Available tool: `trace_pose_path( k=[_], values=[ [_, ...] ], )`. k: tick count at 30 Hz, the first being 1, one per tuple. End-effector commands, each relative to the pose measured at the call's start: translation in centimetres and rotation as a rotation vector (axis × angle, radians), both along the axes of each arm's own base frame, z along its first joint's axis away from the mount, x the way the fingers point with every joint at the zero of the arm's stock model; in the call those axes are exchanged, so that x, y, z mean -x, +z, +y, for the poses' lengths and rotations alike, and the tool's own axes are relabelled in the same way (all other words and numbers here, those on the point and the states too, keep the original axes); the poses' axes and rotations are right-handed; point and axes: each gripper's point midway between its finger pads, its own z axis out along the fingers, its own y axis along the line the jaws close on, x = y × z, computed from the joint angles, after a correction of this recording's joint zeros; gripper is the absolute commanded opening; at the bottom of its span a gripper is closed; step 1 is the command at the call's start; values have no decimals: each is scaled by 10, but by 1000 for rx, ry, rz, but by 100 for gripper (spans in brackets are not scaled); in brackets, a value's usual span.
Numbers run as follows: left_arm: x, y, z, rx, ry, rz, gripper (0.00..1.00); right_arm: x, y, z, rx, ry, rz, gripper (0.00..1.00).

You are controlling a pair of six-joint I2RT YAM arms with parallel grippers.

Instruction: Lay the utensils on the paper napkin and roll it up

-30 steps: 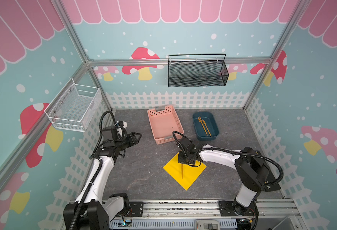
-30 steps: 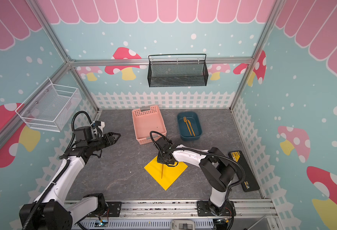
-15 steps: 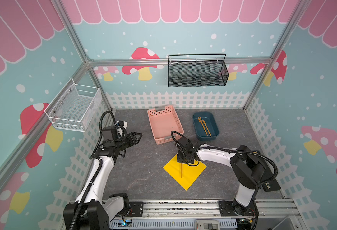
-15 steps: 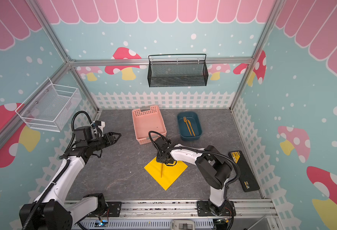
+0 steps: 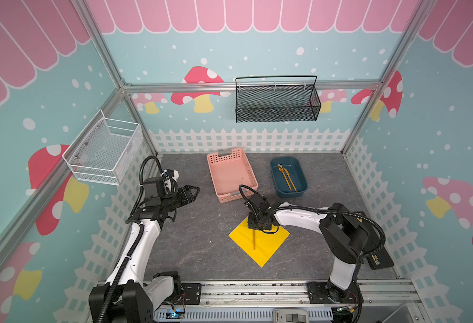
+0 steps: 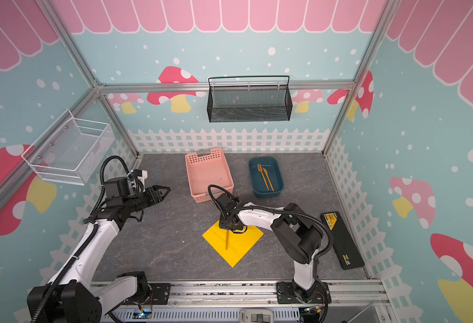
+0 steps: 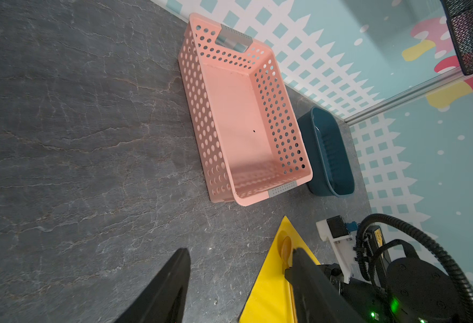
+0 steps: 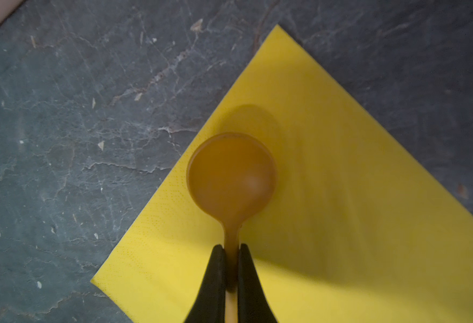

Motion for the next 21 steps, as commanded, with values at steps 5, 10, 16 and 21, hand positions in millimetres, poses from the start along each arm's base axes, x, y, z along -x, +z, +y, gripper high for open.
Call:
trace_pose_path(
  k=[5,10,16,21],
  values=[
    [1,-4,2,5,5,4,61,-4,-2,7,-1,4,-3,1],
    [1,-5,2,5,4,7,61,-3,-5,8,0,10,8,1],
    [0,-7,2,4,4,10,62,-2,-8,9,1,11,17,2],
    [0,-7,2,5,4,11,62,-1,-7,8,3,8,20,4]
  ],
)
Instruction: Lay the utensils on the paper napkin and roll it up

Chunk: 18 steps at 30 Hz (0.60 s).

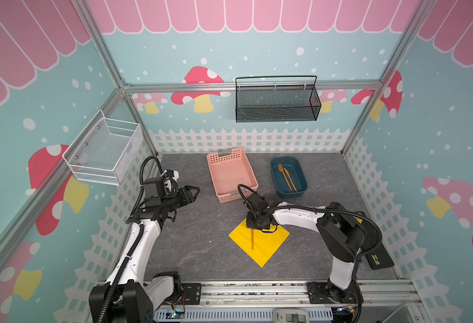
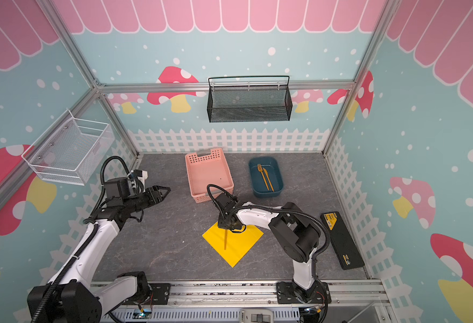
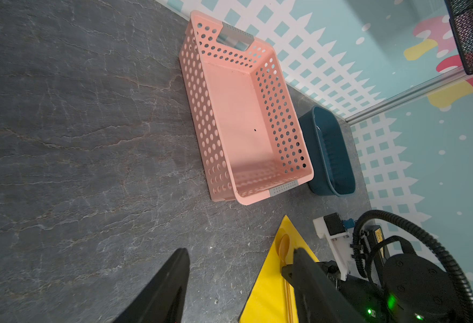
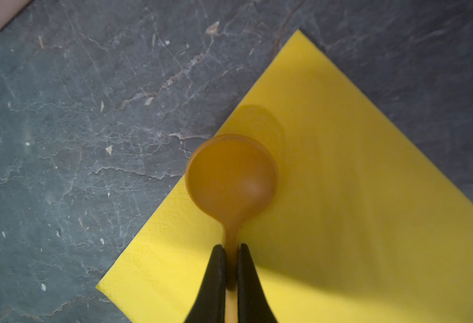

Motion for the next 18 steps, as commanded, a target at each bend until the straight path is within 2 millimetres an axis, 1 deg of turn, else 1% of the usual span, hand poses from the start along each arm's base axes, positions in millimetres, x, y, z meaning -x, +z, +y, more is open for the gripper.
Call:
trace_pose_path(
  k=[1,11,18],
  values=[
    [0,-4,2,6,5,6,62,1,-4,1,14,-5,16,4],
    [-1,-4,3,8,5,6,62,0,3,-1,34,-4,3,4],
    [-1,-5,3,8,6,8,62,2,-3,-2,42,2,19,5]
  ],
)
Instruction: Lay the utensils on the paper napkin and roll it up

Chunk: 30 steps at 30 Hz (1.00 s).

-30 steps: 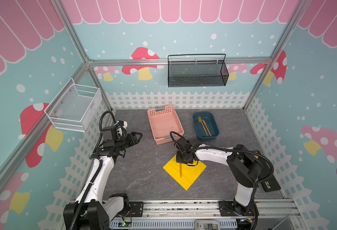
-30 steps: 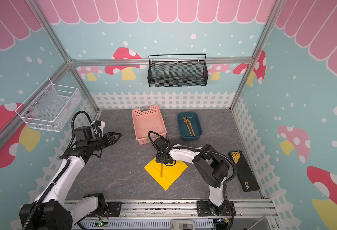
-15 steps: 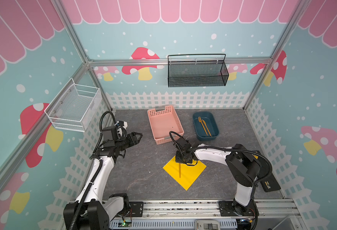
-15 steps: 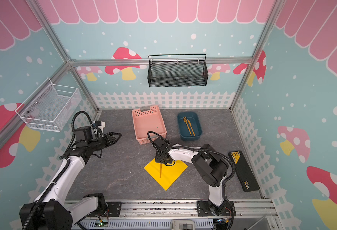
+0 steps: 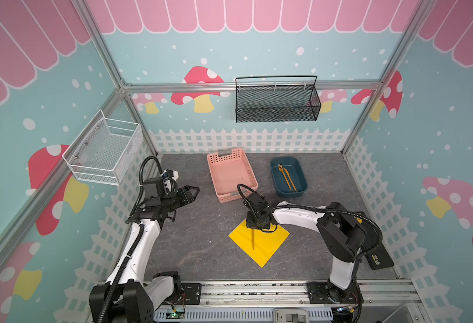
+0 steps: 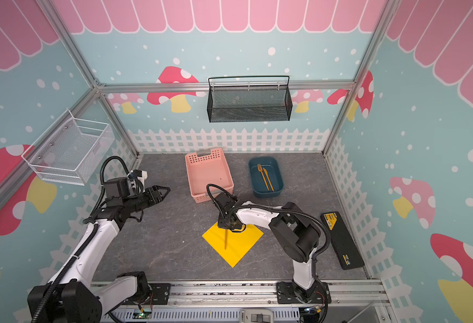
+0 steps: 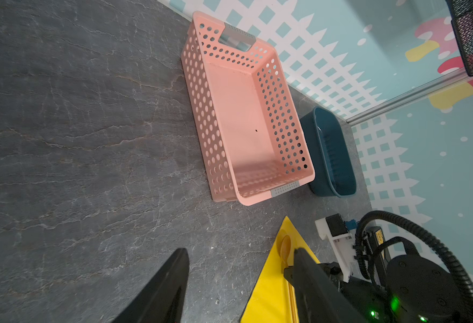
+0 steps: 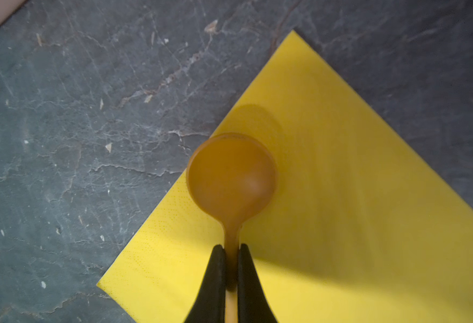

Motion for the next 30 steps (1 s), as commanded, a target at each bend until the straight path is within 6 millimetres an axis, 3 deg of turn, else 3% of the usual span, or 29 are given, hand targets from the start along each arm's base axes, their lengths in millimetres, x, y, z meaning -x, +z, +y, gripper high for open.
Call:
trace_pose_path(
  k=[1,16,30],
  values=[
    [0,-4,1,8,1,7,62,1,-6,0,28,3,10,5],
    [-1,-4,2,10,3,6,63,0,-3,4,18,8,9,16],
    [0,-4,3,12,4,6,64,0,-1,3,21,5,6,10]
  ],
)
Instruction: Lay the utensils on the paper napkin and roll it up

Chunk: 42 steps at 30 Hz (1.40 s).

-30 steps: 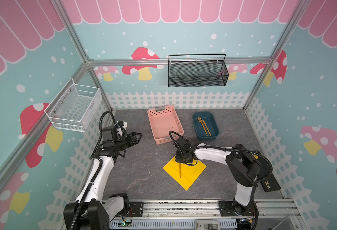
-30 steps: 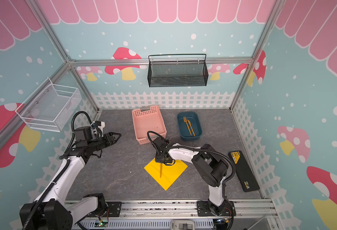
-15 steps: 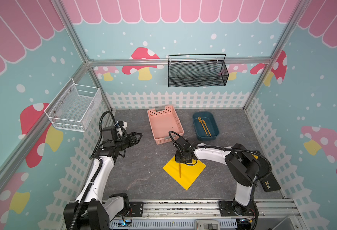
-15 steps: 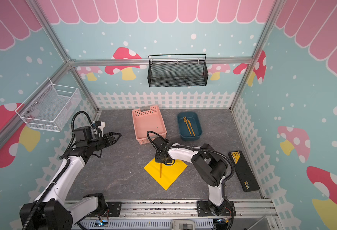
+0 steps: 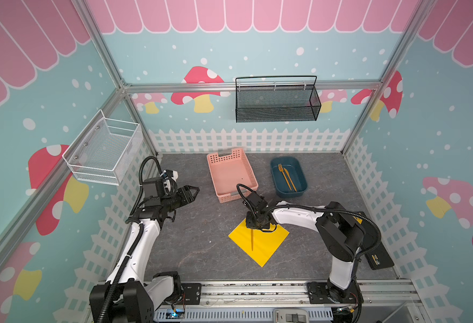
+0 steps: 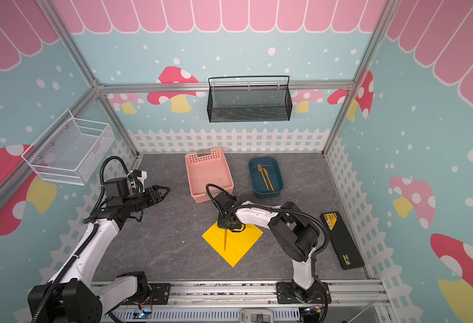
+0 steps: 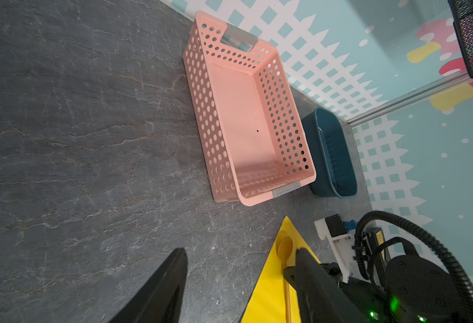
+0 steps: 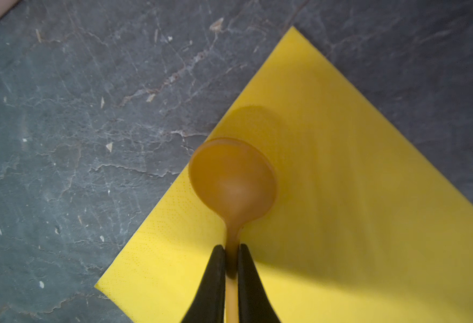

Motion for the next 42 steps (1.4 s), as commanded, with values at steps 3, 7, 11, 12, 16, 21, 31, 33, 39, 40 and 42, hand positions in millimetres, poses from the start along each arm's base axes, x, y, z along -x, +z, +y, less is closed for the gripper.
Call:
trace_pose_path(
  k=[3,7,11,12,16,21,31,33,39,40,42],
  values=[
    [0,-2,1,9,0,0,64,1,3,2,16,-7,2,10],
    [0,-3,1,9,1,3,64,3,3,3,17,-6,3,10],
    [0,-3,1,9,1,2,64,4,2,3,21,0,5,10],
    [0,-3,1,9,1,2,65,4,1,2,25,0,5,10],
    [0,-3,1,9,1,2,65,4,0,0,38,-2,3,11],
    [0,-3,1,12,0,6,65,5,-1,0,40,-1,5,14],
    [-1,-5,1,15,0,12,66,0,6,2,34,2,-17,16],
    [-1,-5,1,16,-1,14,66,0,4,2,36,5,-15,15],
    [-1,-5,1,15,-1,13,66,1,3,4,38,20,-12,16],
    [-1,-5,1,15,-1,12,66,1,3,4,38,20,-12,16],
    [-1,-5,1,15,-1,14,66,1,3,4,37,23,-12,17]
  ],
)
